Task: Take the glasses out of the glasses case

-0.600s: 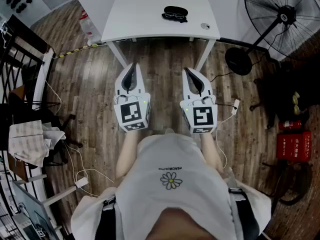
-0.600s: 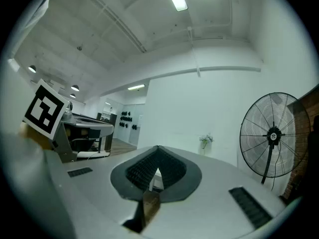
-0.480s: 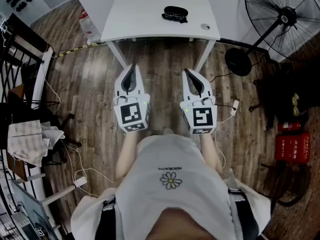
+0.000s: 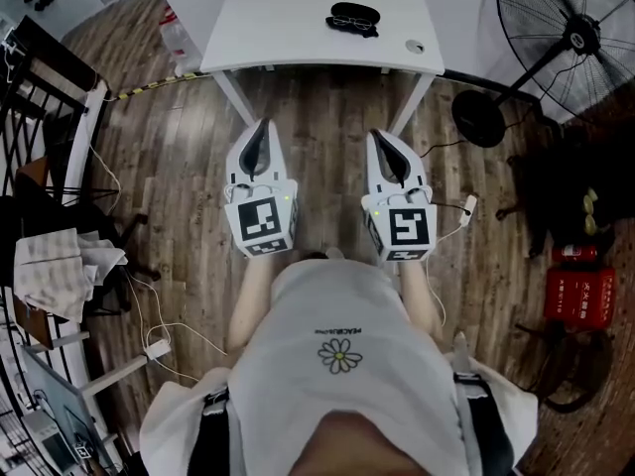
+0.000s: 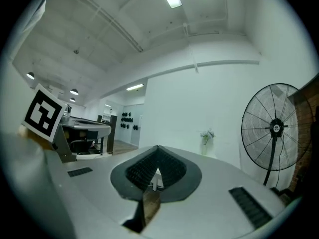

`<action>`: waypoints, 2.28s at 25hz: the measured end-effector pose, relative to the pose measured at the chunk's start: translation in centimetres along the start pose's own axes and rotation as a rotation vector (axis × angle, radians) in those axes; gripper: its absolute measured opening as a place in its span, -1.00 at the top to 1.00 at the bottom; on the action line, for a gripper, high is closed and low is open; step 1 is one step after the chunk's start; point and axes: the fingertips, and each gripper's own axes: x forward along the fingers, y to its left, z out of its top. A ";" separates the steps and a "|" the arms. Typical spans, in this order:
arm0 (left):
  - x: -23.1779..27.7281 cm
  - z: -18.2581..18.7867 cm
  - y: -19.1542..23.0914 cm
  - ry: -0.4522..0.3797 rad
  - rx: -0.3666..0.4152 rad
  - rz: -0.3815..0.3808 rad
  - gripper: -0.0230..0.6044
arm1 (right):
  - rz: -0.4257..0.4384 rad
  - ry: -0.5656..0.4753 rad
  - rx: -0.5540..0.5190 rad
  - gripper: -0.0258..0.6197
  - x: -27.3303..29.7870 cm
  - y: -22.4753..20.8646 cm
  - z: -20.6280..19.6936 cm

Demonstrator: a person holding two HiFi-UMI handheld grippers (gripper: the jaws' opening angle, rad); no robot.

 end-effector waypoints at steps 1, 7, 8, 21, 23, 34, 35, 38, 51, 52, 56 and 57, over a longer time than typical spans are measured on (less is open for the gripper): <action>0.1 0.0 0.0 0.000 -0.003 -0.001 0.88 | 0.001 -0.007 0.017 0.89 0.1 -0.2 0.0; 2.3 1.0 -0.5 -0.035 -0.014 -0.037 0.88 | -0.027 -0.008 0.040 0.89 1.1 -2.2 -0.2; 2.7 1.2 -0.7 -0.038 -0.019 -0.044 0.88 | -0.030 -0.006 0.038 0.89 1.3 -2.5 -0.3; 9.6 1.3 -1.5 -0.067 -0.036 -0.122 0.88 | 0.002 -0.048 0.041 0.89 5.0 -4.7 -0.4; 11.2 1.1 -1.1 -0.076 -0.054 -0.131 0.88 | 0.003 -0.046 0.033 0.89 6.5 -5.1 -0.6; 23.8 -1.0 1.5 -0.075 -0.154 -0.194 0.88 | -0.014 0.020 0.038 0.89 18.6 -8.0 -3.6; 25.3 -1.1 1.8 -0.074 -0.154 -0.202 0.88 | -0.014 0.027 0.036 0.89 20.1 -8.4 -3.7; 30.2 -1.4 3.0 -0.064 -0.154 -0.224 0.88 | -0.019 0.051 0.035 0.89 25.0 -9.8 -4.0; 50.8 -2.9 6.5 -0.024 -0.181 -0.315 0.88 | -0.137 0.126 0.015 0.89 42.6 -18.9 -3.1; 51.7 -2.8 6.8 -0.020 -0.182 -0.313 0.88 | -0.147 0.133 0.011 0.89 43.1 -19.3 -3.2; 53.6 -3.0 7.4 -0.001 -0.187 -0.305 0.88 | -0.159 0.177 0.013 0.89 44.4 -20.5 -3.5; 53.8 -3.2 7.4 0.007 -0.189 -0.300 0.88 | -0.146 0.181 0.013 0.89 44.7 -20.6 -3.7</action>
